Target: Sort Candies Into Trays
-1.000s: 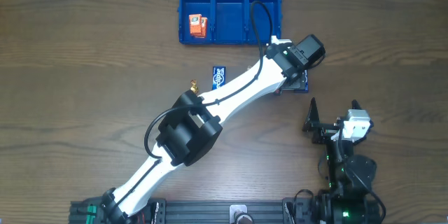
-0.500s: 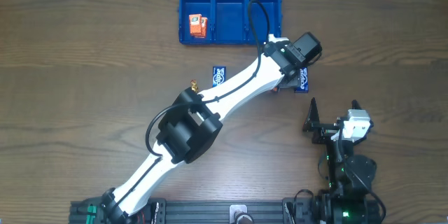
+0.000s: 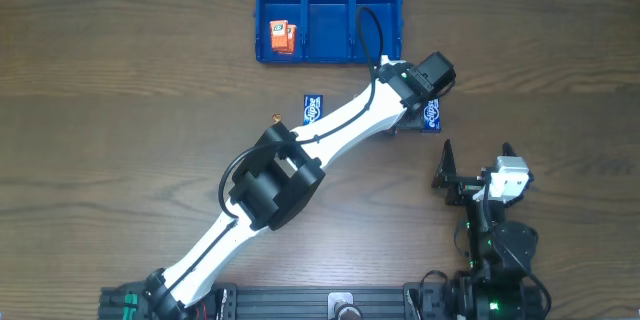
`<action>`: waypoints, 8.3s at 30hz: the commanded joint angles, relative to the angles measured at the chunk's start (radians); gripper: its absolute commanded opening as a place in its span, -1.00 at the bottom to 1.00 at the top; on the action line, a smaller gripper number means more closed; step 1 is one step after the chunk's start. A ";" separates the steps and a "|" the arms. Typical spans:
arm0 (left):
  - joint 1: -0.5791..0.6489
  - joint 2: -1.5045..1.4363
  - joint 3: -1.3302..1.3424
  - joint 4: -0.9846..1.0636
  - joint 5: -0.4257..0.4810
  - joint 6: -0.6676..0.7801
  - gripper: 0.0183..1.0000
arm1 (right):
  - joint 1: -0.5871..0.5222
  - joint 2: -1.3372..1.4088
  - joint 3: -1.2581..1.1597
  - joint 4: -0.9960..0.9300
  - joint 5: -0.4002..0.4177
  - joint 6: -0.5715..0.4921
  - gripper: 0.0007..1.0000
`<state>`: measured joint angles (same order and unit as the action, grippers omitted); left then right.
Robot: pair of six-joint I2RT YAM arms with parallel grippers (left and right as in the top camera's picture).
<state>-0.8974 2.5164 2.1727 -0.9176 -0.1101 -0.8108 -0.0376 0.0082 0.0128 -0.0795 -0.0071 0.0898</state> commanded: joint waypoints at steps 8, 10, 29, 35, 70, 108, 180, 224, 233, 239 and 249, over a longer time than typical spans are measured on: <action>0.007 0.036 0.008 0.000 0.007 0.003 -0.27 | 0.010 -0.006 -0.005 -0.004 0.005 -0.010 1.00; 0.007 0.036 0.008 0.003 0.007 0.003 -0.32 | 0.010 -0.006 -0.005 -0.004 0.005 -0.010 1.00; 0.159 -0.315 0.122 -0.057 -0.137 0.201 -0.38 | 0.010 -0.006 -0.005 -0.004 0.005 -0.010 1.00; 0.330 -0.408 0.122 -0.083 -0.132 0.370 -0.40 | 0.010 -0.006 -0.005 -0.004 0.005 -0.010 1.00; 0.524 -0.278 -0.174 0.174 -0.016 0.549 -0.31 | 0.010 -0.006 -0.005 -0.004 0.005 -0.010 1.00; 0.693 -1.678 -1.167 0.585 0.064 0.730 1.00 | 0.010 -0.006 -0.005 -0.004 0.005 -0.010 1.00; 0.884 -2.513 -2.168 0.858 0.299 0.867 1.00 | 0.010 -0.006 -0.005 0.001 -0.051 0.147 1.00; 0.884 -2.513 -2.168 0.858 0.299 0.867 1.00 | 0.128 1.876 1.408 -0.952 0.076 0.058 1.00; 0.884 -2.513 -2.168 0.858 0.299 0.867 1.00 | 0.131 2.005 1.408 -0.877 0.095 0.040 1.00; 0.884 -2.513 -2.168 0.858 0.299 0.867 1.00 | 0.131 2.057 1.408 -0.840 0.061 0.039 1.00; 0.884 -2.513 -2.168 0.858 0.299 0.867 1.00 | 0.126 2.061 1.408 -0.823 0.027 0.040 -0.04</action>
<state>-0.0166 0.0101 0.0231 -0.0246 0.1741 0.0502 0.0917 2.0563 1.4052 -0.9051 0.0284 0.1291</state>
